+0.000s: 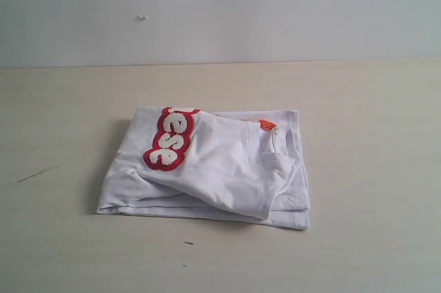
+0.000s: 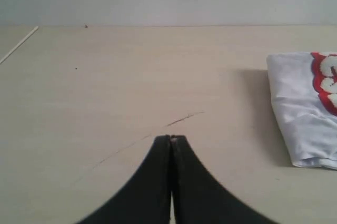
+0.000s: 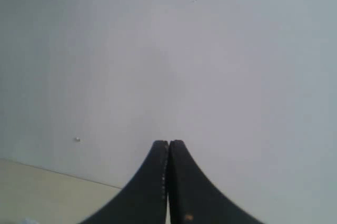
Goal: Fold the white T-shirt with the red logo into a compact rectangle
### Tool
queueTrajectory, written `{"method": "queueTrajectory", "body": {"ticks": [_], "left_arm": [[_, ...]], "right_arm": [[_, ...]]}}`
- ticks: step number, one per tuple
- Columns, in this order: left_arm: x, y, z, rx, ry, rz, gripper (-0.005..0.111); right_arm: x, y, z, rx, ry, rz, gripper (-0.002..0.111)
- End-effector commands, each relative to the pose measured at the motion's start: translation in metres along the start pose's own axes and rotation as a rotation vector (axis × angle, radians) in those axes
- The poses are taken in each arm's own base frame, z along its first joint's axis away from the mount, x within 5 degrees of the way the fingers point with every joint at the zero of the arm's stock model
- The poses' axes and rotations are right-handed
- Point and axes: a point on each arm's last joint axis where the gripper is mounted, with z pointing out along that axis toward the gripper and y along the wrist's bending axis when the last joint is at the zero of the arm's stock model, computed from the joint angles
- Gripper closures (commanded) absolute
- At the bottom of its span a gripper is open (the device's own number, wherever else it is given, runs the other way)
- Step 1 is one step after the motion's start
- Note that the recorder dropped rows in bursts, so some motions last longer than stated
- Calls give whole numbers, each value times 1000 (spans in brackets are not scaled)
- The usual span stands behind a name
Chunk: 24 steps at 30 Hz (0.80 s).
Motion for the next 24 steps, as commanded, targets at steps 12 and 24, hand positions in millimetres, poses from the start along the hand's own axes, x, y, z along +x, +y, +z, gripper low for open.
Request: {"method": "queueTrajectory", "body": {"ticks": [12, 24], "left_arm": [[2, 0, 0, -4, 14, 88, 107], [2, 0, 0, -4, 14, 88, 107]], "right_arm": [[1, 0, -1, 2, -4, -2, 108], [1, 0, -1, 2, -4, -2, 108]]}}
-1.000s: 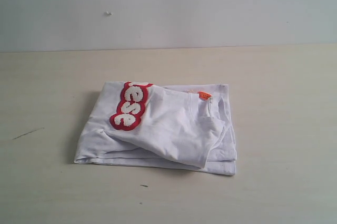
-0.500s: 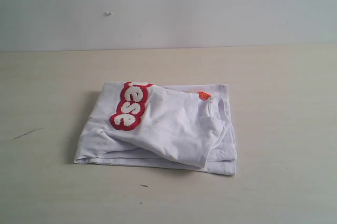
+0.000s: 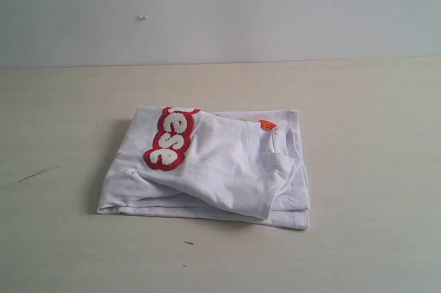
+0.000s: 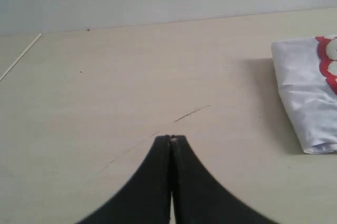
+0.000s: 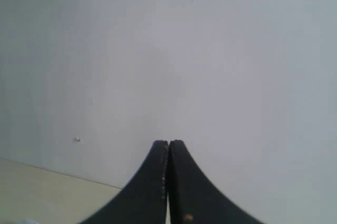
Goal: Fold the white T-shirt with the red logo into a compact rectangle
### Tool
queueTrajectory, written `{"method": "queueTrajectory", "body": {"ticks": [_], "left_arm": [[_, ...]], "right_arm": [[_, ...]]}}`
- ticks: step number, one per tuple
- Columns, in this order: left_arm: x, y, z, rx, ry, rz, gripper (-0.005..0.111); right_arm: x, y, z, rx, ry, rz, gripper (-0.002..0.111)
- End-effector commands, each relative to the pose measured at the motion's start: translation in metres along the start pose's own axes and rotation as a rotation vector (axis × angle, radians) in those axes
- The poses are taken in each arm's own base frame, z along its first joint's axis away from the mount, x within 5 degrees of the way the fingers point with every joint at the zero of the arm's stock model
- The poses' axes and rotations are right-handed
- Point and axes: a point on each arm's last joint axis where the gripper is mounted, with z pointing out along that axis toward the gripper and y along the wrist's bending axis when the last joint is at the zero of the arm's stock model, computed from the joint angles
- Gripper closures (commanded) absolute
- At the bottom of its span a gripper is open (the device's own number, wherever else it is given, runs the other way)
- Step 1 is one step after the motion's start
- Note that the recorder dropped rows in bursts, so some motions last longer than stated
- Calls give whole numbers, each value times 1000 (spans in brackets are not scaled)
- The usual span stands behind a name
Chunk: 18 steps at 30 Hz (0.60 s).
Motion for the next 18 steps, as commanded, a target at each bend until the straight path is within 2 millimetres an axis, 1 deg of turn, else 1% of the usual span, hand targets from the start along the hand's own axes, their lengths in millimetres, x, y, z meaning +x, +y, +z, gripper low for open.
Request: {"method": "queueTrajectory", "body": {"ticks": [1, 8, 10, 13, 18], "left_arm": [[1, 0, 0, -1, 3, 6, 107], [1, 0, 0, -1, 3, 6, 107], [1, 0, 0, -1, 3, 6, 107], [1, 0, 0, -1, 3, 6, 107], [1, 0, 0, -1, 3, 6, 107]], "right_arm": [[1, 0, -1, 2, -4, -2, 108], [1, 0, -1, 2, -4, -2, 108], [4, 2, -1, -19, 30, -9, 108], [17, 7, -2, -81, 148, -54, 108], [48, 5, -10, -51, 223, -21, 108]]}}
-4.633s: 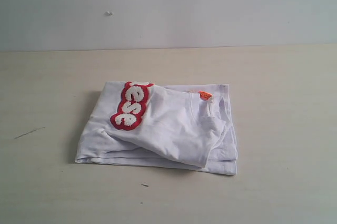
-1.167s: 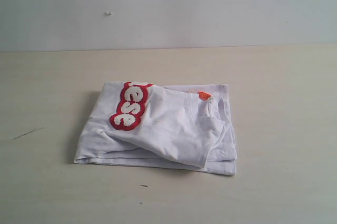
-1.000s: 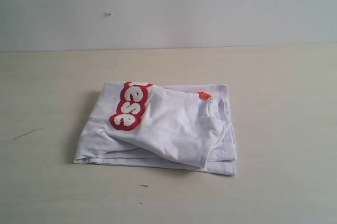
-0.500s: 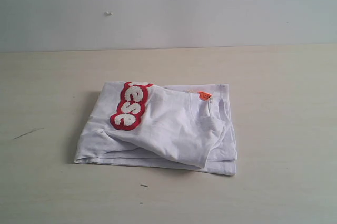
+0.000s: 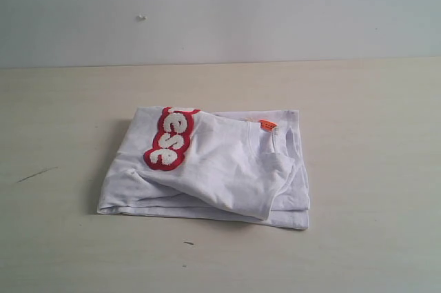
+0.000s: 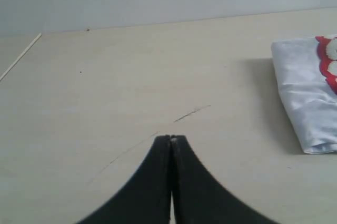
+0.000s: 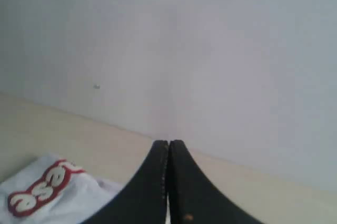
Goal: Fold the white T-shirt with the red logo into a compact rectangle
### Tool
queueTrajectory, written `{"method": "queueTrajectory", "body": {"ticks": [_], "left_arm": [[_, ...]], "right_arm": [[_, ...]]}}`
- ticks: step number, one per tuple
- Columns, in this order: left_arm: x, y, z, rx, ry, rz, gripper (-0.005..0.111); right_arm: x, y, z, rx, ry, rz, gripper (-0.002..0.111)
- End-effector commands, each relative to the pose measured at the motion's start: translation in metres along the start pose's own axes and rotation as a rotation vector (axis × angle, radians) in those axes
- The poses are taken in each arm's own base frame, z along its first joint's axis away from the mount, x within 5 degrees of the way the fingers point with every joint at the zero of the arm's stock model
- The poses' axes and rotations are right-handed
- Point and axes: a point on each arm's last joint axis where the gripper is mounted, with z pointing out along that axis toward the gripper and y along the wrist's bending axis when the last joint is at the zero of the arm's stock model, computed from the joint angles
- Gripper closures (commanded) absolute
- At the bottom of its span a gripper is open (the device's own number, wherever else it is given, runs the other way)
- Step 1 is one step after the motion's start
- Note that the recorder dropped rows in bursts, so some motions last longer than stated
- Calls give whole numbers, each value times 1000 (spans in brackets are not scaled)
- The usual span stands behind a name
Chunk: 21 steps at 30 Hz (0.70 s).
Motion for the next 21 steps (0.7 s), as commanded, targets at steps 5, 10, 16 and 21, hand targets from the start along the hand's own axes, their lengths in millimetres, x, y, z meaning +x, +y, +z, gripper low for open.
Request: {"method": "queueTrajectory", "body": {"ticks": [5, 10, 16, 21], "left_arm": [[1, 0, 0, -1, 2, 6, 107], [1, 0, 0, -1, 2, 6, 107], [1, 0, 0, -1, 2, 6, 107], [1, 0, 0, -1, 2, 6, 107]], "right_arm": [[58, -3, -18, 104, 72, 50, 108], [80, -4, -33, 195, 33, 79, 108], [102, -2, -36, 214, 32, 98, 108], [119, -5, -34, 258, 13, 216, 108]]}}
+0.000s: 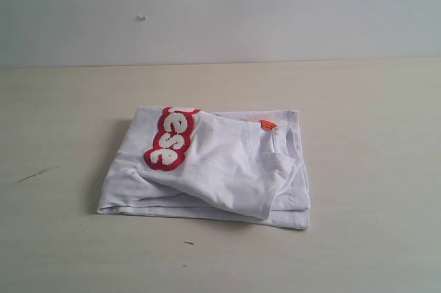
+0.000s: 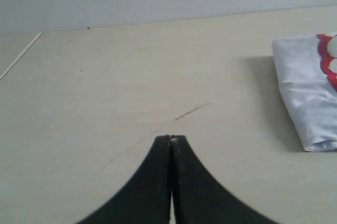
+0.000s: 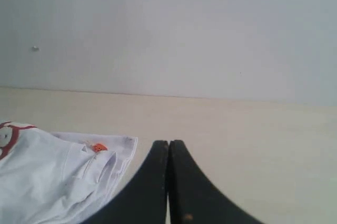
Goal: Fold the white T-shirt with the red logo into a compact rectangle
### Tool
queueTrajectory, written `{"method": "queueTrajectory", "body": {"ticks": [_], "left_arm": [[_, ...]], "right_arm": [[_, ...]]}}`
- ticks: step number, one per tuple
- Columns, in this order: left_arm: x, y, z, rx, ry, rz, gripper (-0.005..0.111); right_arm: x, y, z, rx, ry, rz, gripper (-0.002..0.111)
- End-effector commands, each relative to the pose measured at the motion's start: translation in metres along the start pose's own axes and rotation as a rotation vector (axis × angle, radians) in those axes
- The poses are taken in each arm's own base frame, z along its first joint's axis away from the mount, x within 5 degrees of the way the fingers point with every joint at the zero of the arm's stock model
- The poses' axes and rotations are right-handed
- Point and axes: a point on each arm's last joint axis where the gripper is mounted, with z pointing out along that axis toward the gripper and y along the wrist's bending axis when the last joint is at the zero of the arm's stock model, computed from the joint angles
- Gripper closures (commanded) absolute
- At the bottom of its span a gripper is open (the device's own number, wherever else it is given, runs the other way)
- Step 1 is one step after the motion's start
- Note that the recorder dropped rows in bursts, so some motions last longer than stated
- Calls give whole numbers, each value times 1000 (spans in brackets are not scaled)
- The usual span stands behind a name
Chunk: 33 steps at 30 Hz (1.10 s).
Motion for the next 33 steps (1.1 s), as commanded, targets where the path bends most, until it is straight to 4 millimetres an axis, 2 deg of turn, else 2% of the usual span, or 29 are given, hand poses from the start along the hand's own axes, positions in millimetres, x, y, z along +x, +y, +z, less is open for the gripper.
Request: {"method": "queueTrajectory", "body": {"ticks": [1, 8, 15, 19, 25, 27, 33], "left_arm": [[1, 0, 0, -1, -3, 0, 107], [1, 0, 0, -1, -3, 0, 107], [1, 0, 0, -1, -3, 0, 107], [1, 0, 0, -1, -3, 0, 107], [1, 0, 0, -1, -3, -1, 107], [1, 0, 0, -1, -3, -1, 107], [1, 0, 0, -1, -3, -1, 107]], "right_arm": [[13, -6, 3, 55, -40, 99, 108], [35, -11, 6, 106, -53, 87, 108], [27, -12, 4, 119, -148, 45, 108], [27, -11, 4, 109, -145, 24, 108], [27, -10, 5, 95, -146, 82, 108], [30, -10, 5, 95, -122, 75, 108], [51, -9, 5, 96, 110, 61, 108]]}}
